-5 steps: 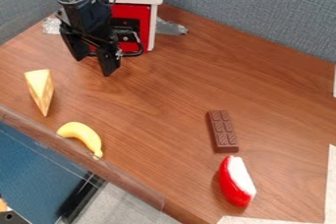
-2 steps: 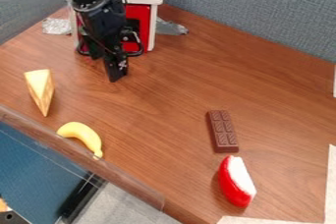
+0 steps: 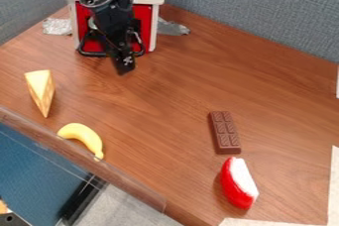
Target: Opened the drawer
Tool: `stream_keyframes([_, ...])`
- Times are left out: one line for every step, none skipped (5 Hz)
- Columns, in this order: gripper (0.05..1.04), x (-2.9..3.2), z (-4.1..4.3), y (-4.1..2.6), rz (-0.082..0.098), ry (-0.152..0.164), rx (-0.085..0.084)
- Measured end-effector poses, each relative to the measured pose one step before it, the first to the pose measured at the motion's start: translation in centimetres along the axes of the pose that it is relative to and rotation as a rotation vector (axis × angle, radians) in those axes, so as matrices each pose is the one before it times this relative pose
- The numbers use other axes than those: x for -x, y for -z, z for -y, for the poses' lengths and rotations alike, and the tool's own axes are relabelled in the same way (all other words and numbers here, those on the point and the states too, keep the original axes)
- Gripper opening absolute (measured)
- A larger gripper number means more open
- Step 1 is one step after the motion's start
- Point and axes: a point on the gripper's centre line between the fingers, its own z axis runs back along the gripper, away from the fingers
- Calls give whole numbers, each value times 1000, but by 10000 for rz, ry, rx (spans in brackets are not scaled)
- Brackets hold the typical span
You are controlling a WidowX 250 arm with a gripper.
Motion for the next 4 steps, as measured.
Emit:
stream_keyframes([1000, -702, -70, -159, 245, 520, -24])
stream_keyframes([1000, -258, -210, 235, 37, 212, 21])
stream_keyframes([1000, 43, -751, 1176, -140, 357, -43])
stream_keyframes([1000, 128, -275, 769, -12, 511, -115])
